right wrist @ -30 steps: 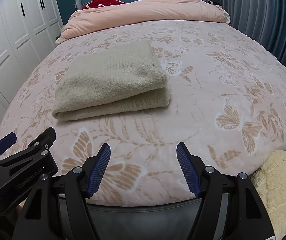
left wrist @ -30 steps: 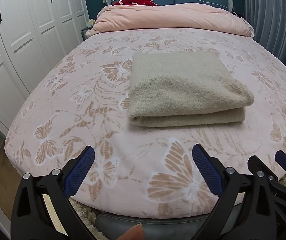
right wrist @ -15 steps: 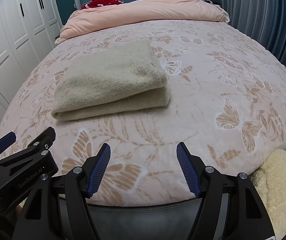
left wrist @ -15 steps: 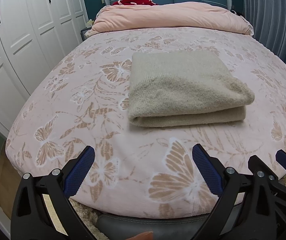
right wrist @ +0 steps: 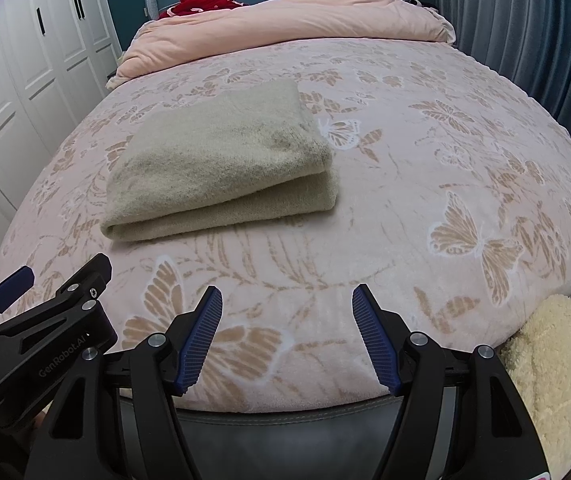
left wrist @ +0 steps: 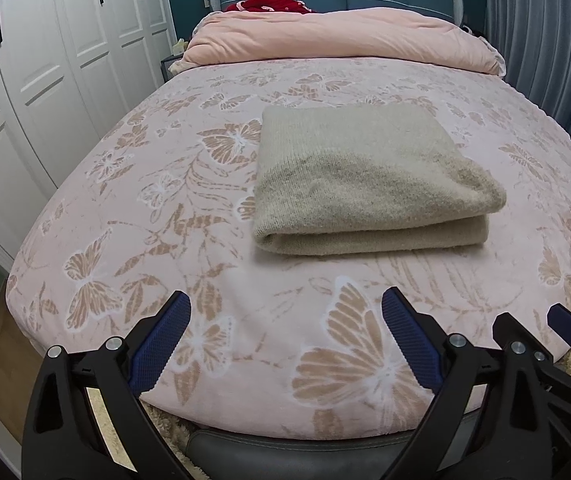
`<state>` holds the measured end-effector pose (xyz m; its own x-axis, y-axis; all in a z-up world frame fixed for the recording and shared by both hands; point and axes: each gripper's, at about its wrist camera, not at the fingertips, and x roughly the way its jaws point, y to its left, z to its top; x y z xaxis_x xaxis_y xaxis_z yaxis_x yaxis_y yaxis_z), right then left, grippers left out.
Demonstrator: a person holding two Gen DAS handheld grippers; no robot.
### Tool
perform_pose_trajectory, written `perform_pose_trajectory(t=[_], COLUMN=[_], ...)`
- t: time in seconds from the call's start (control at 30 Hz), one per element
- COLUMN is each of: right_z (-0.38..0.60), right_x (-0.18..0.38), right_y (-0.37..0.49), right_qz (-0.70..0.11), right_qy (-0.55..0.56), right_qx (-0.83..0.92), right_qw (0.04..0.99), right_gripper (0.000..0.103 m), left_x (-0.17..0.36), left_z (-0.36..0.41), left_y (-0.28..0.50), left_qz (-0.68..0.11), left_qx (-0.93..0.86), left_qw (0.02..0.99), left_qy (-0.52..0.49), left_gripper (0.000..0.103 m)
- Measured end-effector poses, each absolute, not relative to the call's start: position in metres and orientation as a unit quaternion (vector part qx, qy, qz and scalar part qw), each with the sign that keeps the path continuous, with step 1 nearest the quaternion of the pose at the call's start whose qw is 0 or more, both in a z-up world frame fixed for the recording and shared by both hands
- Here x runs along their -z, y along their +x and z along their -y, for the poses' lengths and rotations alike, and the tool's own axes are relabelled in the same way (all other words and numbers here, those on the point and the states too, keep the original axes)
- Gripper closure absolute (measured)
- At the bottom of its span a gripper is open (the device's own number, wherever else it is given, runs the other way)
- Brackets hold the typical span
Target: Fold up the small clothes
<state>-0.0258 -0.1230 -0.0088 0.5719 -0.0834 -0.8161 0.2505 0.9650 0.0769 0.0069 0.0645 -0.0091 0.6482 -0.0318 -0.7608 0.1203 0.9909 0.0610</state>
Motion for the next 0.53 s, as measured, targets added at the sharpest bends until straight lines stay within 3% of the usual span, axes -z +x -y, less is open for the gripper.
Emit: perform_pose_trajectory(t=[0.53], right_z=[0.1133], right_x=[0.0105], right_y=[-0.0265], right_qz=[-0.457], right_qy=[0.090], right_qx=[0.103], right_qw=[0.879], right_gripper=[0.039], left_x=[0.0117], left_z=[-0.0655], left_y=[0.0075], left_qz=[-0.423], left_qx=[0.041], left_qw=[0.904], left_qy=[0.053], left_gripper=[0.012])
